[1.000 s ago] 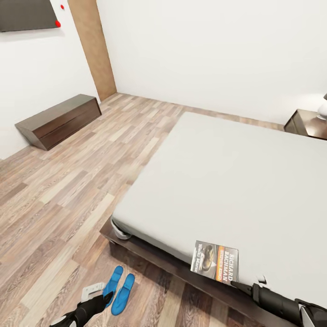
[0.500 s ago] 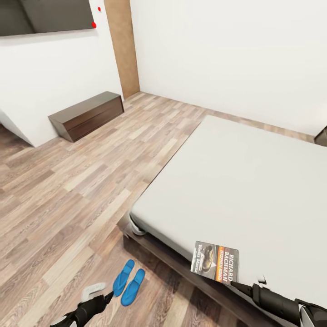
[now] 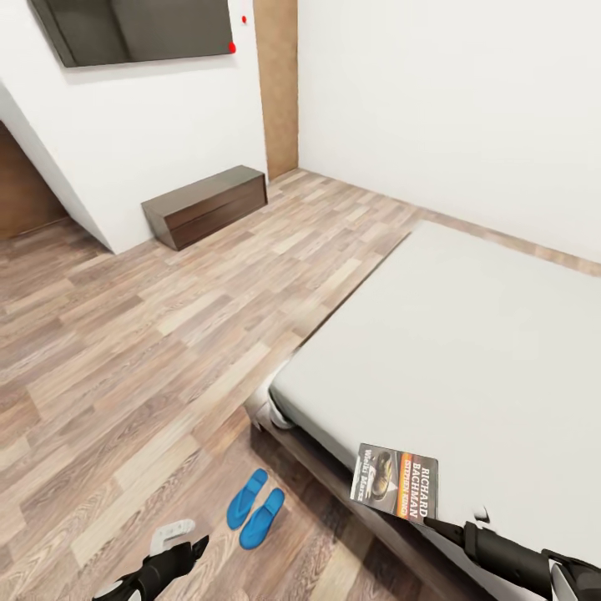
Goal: In the bedroom, move the book from the bed onto either nightstand, and place the two sandals side by side next to the bed.
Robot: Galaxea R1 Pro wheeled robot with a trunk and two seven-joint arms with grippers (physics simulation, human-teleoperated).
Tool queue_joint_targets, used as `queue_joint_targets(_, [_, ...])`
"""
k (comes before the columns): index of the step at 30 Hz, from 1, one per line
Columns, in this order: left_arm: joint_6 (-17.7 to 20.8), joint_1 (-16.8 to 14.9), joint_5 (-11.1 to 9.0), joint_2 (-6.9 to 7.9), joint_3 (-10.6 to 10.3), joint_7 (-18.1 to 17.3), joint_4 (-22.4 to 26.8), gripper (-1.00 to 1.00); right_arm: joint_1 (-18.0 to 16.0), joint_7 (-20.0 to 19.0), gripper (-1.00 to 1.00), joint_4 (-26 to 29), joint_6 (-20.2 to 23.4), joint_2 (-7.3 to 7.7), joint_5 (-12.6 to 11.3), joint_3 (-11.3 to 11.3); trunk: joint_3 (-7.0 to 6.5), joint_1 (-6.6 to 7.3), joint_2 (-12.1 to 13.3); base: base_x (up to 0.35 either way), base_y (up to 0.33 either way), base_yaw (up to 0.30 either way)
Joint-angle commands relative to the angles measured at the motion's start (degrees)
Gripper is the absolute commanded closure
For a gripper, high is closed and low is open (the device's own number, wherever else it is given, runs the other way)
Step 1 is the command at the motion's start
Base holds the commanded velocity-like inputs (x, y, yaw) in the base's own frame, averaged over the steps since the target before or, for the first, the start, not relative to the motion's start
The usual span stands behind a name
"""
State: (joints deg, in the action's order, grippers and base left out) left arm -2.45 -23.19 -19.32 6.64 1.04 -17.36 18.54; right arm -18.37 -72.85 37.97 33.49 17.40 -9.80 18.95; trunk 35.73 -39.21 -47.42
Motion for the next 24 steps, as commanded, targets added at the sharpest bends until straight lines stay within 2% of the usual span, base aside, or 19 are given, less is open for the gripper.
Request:
queue_joint_targets(1, [-0.1,-0.04,-0.19,0.0,0.11,-0.3,-0.11,-1.0,0.0,-0.1,1.0,0.01,0.53,0.01,-0.31,0.06,-0.14,0.22,0.38,0.0,0.0,0.295])
queue_joint_targets(5, [-0.1,-0.05,-0.19,-0.02,0.11,-0.3,-0.13,-1.0,0.0,-0.1,1.0,0.0,0.53,0.01,-0.31,0.05,-0.86,1.1,1.98,0.0,0.0,0.295])
queue_joint_targets(12, [-0.16,-0.03,-0.18,-0.04,0.11,0.11,-0.53,-1.0,0.0,0.11,1.0,0.0,0.53,0.01,-0.34,0.03,-0.86,1.1,1.98,0.0,0.0,0.295])
queue_joint_targets(17, [-0.46,-0.04,0.23,-0.4,0.03,1.0,-2.69,-1.0,0.0,0.32,1.0,-0.85,0.51,0.01,-0.01,0.03,-0.86,1.1,1.98,0.0,0.0,0.295])
queue_joint_targets(19, [-0.5,-0.04,0.36,-0.97,0.01,2.38,-2.92,-1.0,0.0,0.37,1.0,-2.11,0.43,0.01,1.32,0.03,-0.86,1.1,1.98,0.0,0.0,0.295])
queue_joint_targets(21, [-0.48,-0.03,1.13,-1.62,-0.23,5.8,-3.06,-1.0,0.0,0.41,1.0,-4.03,-0.32,0.01,4.73,0.03,-0.86,1.1,1.98,0.0,0.0,0.295])
queue_joint_targets(22, [-0.37,-0.05,3.54,-2.1,-0.86,10.88,-3.12,-1.0,0.0,0.42,1.0,-5.88,-2.46,0.01,9.18,0.09,-0.86,1.1,1.98,0.0,0.0,0.295])
queue_joint_targets(24, [-0.33,-0.06,5.13,-2.38,-1.15,12.85,-3.18,-1.0,0.0,0.43,1.0,-6.44,-3.72,-0.03,10.64,0.1,-0.86,1.1,1.98,0.0,0.0,0.296])
